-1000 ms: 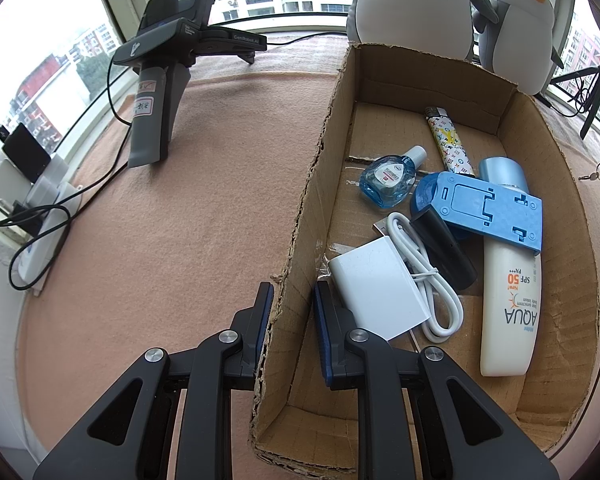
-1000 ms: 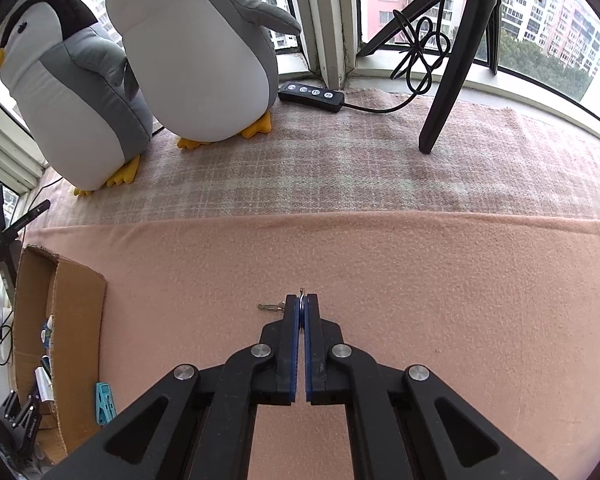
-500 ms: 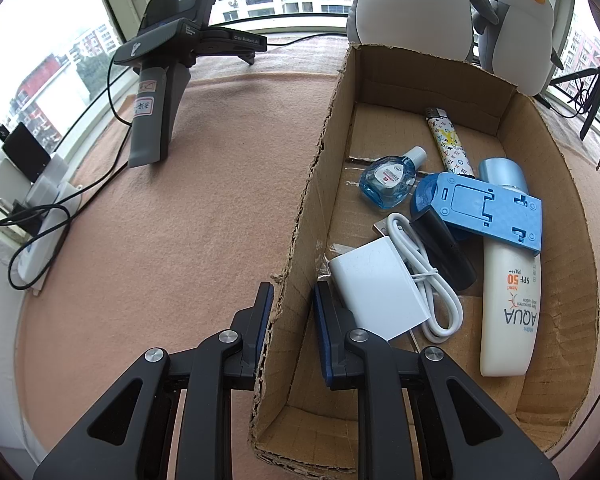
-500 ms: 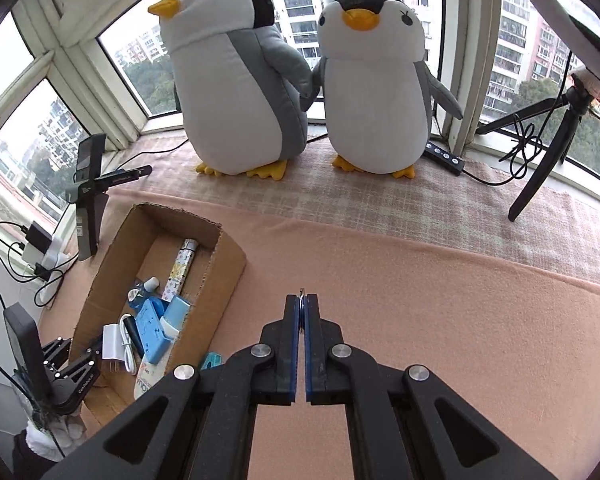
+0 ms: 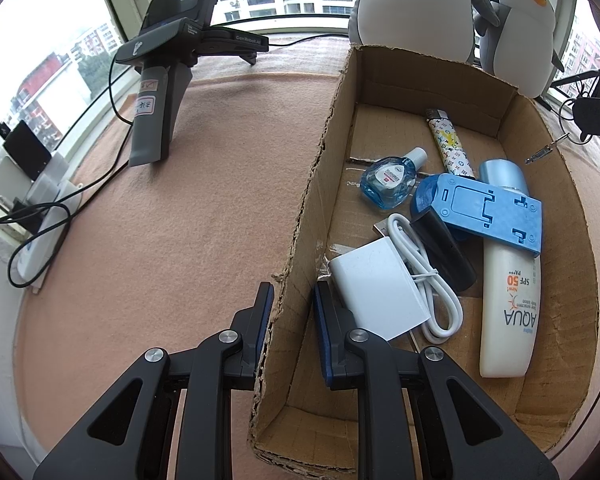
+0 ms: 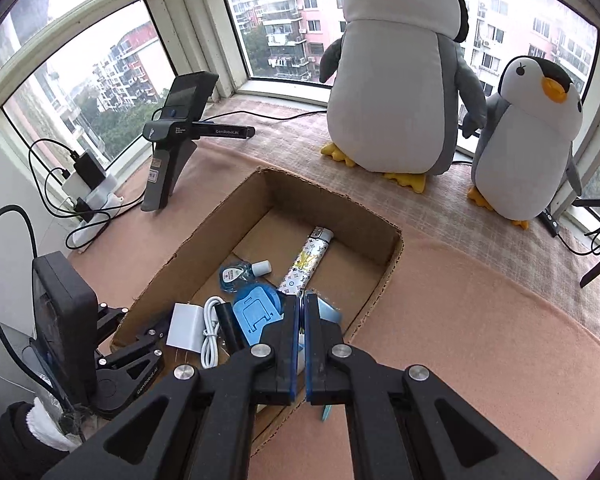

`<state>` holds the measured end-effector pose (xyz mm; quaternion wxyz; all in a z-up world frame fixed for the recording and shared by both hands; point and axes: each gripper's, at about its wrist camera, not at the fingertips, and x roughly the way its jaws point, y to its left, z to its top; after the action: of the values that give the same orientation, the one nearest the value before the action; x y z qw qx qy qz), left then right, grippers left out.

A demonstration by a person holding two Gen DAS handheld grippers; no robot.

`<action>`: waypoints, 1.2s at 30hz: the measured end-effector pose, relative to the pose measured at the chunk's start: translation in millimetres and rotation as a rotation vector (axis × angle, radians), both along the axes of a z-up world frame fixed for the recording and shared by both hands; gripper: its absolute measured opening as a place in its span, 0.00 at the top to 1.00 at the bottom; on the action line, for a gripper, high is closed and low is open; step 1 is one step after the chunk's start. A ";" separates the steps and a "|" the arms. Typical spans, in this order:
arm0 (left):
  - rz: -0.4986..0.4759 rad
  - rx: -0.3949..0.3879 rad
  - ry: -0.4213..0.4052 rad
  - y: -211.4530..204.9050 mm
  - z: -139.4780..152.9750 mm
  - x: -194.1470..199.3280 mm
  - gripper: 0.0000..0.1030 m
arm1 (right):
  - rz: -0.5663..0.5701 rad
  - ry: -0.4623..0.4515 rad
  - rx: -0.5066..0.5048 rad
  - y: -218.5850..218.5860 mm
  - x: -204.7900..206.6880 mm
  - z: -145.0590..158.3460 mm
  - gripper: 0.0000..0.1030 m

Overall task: Organize rigid objects
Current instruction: 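Carry the key ring with the right gripper into the box and release, then move the right gripper to the teal clothespin and grasp it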

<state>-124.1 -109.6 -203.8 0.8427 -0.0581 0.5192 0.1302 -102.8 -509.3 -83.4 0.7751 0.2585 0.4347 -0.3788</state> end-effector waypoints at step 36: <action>-0.085 0.000 -0.001 0.2 -0.1 -0.5 0.83 | 0.043 0.004 -0.054 10.0 -21.0 -1.6 0.35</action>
<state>-124.6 -109.5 -203.8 0.8478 -0.0362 0.5206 0.0941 -123.8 -499.3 -85.1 0.7889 0.2275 0.4312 -0.3741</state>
